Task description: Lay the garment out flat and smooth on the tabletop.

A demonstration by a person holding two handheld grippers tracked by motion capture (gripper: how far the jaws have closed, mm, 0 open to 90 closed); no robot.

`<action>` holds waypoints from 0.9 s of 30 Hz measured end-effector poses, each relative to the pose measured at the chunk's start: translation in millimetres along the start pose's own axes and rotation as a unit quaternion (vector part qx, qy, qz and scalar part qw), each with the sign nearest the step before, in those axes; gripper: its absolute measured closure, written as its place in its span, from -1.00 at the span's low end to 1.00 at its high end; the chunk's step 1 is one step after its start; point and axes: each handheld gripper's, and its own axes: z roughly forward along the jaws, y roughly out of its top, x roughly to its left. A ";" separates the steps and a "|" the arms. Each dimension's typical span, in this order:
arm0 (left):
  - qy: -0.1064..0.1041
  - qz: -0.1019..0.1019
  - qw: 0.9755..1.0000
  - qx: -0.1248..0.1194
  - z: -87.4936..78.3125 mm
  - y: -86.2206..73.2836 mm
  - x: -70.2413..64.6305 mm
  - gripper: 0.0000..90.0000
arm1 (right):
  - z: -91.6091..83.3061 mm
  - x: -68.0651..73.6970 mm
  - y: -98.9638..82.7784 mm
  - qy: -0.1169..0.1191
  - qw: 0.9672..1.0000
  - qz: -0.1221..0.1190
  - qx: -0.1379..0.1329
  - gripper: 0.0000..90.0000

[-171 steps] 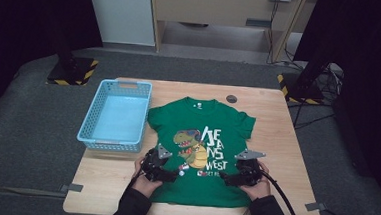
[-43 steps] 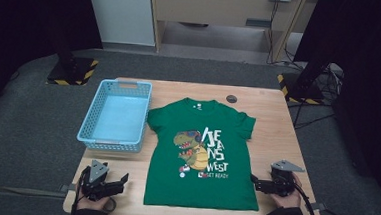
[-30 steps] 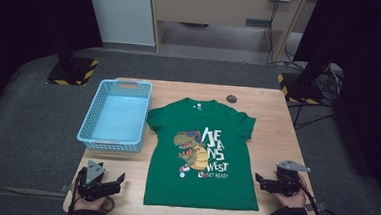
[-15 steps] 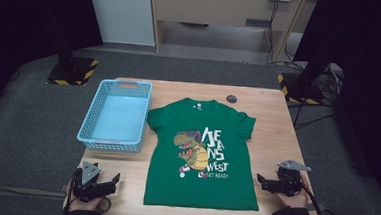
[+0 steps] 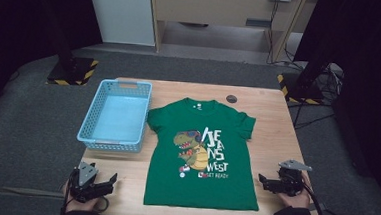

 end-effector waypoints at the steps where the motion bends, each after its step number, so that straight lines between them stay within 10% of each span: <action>1: 0.000 -0.001 1.000 -0.001 -0.4 -0.4 1.0 -0.75 | -0.2 -1.9 -0.8 0.002 1.000 0.006 -0.001 -0.92; 27: 0.024 0.012 0.999 0.018 -1.8 -2.8 9.4 -0.75 | -3.7 -25.5 -10.0 -0.007 1.000 0.016 0.003 -0.92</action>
